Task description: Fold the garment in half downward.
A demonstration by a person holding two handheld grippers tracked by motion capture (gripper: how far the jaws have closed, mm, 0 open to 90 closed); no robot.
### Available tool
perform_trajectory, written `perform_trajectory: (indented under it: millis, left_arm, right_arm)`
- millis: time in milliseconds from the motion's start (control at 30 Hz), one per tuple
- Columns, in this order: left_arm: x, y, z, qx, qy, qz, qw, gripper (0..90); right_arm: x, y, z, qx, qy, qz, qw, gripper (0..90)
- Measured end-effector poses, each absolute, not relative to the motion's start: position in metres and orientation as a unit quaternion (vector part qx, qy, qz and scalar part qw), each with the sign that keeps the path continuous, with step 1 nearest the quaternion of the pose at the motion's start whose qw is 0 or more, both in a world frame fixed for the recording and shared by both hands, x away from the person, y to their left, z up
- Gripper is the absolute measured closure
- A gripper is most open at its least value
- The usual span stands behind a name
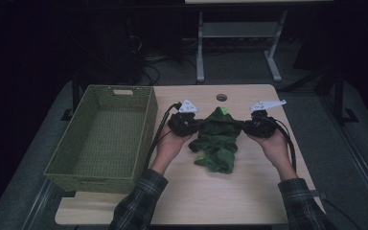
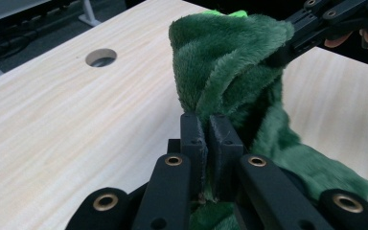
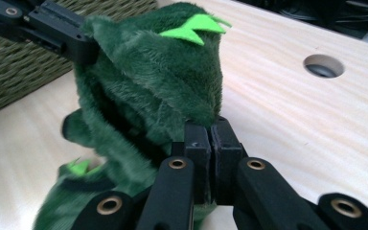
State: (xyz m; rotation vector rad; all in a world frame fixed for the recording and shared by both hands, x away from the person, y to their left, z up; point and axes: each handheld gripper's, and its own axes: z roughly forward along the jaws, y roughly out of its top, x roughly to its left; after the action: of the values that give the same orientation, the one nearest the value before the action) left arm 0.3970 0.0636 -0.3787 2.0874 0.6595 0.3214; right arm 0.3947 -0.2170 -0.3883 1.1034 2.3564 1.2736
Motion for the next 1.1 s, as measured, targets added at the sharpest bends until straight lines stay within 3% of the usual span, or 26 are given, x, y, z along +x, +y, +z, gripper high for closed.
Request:
perform_trajectory:
  millis: [533,1100]
  left_arm:
    - [0.346,0.080,-0.397,0.858,0.230,0.114,0.445,85.7]
    - [0.315,0.088,-0.436,0.871,0.218,0.079,0.433,86.8]
  right_arm:
    - [0.332,-0.212,-0.403,0.344,0.821,0.443,0.106,87.4]
    - [0.290,-0.214,-0.430,0.329,0.838,0.429,0.078,87.1]
